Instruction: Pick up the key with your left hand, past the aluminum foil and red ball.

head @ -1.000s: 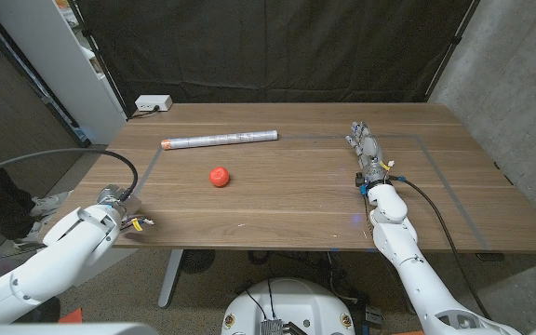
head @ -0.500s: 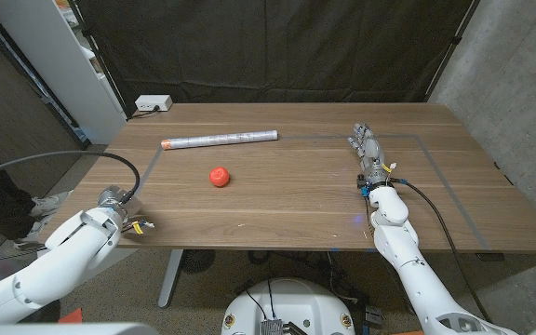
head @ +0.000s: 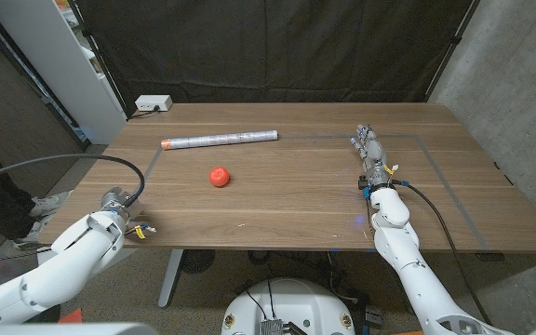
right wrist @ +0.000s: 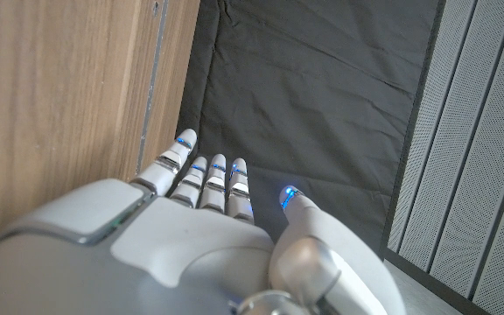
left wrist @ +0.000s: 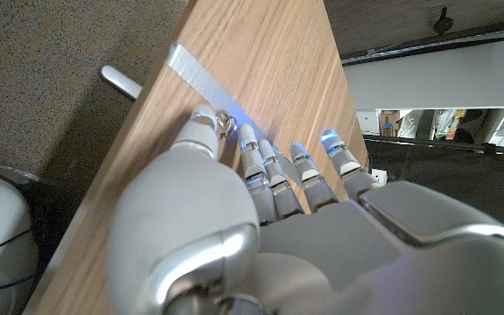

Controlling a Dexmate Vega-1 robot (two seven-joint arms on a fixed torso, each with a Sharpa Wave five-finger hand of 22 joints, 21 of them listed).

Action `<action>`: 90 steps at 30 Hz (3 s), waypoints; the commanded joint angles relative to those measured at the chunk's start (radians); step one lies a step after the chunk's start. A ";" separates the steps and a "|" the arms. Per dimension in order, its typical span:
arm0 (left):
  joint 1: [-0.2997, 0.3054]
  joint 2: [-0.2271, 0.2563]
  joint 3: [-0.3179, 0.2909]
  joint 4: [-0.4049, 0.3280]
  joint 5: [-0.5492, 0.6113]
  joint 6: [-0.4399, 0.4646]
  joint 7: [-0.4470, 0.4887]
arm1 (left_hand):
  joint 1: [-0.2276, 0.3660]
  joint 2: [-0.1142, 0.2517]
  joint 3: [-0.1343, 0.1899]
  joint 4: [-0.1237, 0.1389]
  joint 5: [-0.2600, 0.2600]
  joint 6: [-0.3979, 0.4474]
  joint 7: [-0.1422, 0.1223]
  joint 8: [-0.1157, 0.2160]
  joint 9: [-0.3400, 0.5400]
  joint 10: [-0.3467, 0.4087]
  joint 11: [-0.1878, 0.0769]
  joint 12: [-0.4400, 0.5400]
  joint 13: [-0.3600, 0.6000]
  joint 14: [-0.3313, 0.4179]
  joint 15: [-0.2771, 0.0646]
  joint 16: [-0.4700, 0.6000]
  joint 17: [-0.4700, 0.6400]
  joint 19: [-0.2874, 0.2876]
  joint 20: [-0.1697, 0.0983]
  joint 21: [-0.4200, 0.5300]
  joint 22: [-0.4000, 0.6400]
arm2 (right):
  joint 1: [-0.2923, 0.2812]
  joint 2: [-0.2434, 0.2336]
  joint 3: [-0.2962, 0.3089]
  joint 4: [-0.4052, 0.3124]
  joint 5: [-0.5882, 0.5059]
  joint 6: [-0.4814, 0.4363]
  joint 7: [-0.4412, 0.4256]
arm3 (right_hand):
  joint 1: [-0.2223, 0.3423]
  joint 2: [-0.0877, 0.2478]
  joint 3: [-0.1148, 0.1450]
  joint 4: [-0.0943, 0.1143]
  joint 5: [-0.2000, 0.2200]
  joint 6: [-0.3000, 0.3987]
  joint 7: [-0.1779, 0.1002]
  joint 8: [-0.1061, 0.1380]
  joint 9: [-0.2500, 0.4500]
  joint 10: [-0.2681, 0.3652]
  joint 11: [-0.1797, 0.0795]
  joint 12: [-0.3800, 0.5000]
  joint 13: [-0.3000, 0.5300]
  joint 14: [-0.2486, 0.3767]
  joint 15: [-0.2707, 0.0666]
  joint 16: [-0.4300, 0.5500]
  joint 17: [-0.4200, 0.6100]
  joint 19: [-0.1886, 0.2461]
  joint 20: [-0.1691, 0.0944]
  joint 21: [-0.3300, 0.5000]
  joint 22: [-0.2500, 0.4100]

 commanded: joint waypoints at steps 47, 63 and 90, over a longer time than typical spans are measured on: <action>-0.163 0.180 0.231 0.011 -0.156 0.080 0.184 | 0.223 0.074 0.012 -0.023 -0.003 0.517 -0.005 0.175 0.052 0.424 -0.043 0.227 0.113 0.277 -0.194 0.153 0.142 0.051 -0.080 0.064 0.014 | 0.067 0.027 0.047 0.138 -0.003 0.122 -0.099 | 0.001 -0.001 0.015 -0.009 0.008 0.010 0.000 -0.001 0.005 0.013 -0.003 0.002 0.005 0.019 -0.019 0.002 0.001 -0.005 -0.064 0.001 0.002; -0.052 0.209 0.153 -0.067 -0.164 0.171 0.235 | 0.231 0.074 0.010 -0.021 -0.003 0.513 -0.005 0.189 0.070 0.428 -0.041 0.229 0.122 0.284 -0.194 0.161 0.161 0.058 -0.081 0.074 0.015 | 0.053 0.007 0.041 0.098 -0.004 0.108 -0.084 | 0.001 -0.002 0.016 -0.010 0.008 0.010 0.000 -0.001 0.005 0.013 -0.003 0.001 0.005 0.020 -0.019 0.001 0.002 -0.008 -0.066 0.000 0.002; 0.059 0.028 0.001 -0.090 -0.151 0.162 0.452 | 0.244 0.072 0.009 -0.020 -0.002 0.508 0.003 0.209 0.096 0.439 -0.042 0.233 0.135 0.294 -0.194 0.171 0.187 0.071 -0.079 0.091 0.016 | 0.053 -0.037 0.019 0.046 -0.027 0.083 -0.072 | 0.000 -0.005 0.016 -0.011 0.009 0.032 0.001 0.005 0.005 0.032 -0.002 0.006 0.005 0.036 -0.024 0.005 0.002 0.006 -0.068 0.005 0.002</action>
